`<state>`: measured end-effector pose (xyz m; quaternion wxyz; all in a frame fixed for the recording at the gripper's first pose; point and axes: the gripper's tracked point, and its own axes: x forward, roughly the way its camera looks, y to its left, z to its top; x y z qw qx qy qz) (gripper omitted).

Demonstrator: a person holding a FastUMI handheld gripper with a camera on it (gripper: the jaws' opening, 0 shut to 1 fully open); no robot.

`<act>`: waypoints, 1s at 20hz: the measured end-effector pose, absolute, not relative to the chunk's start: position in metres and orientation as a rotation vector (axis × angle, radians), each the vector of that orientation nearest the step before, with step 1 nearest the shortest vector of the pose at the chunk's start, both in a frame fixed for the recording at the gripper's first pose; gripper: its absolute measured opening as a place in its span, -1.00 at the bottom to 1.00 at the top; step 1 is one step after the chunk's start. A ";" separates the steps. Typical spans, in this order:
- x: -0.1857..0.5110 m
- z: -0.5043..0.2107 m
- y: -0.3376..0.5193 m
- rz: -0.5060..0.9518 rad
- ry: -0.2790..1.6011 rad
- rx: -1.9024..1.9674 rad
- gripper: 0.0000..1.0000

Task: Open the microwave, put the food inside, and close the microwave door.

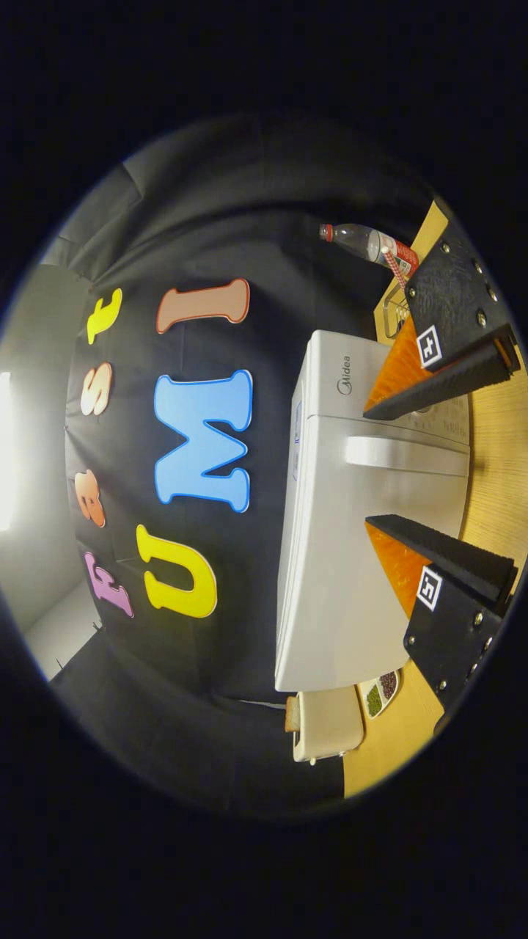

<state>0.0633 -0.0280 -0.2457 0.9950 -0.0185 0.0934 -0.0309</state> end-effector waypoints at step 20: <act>0.085 -0.297 -0.036 -0.116 0.295 0.019 -0.49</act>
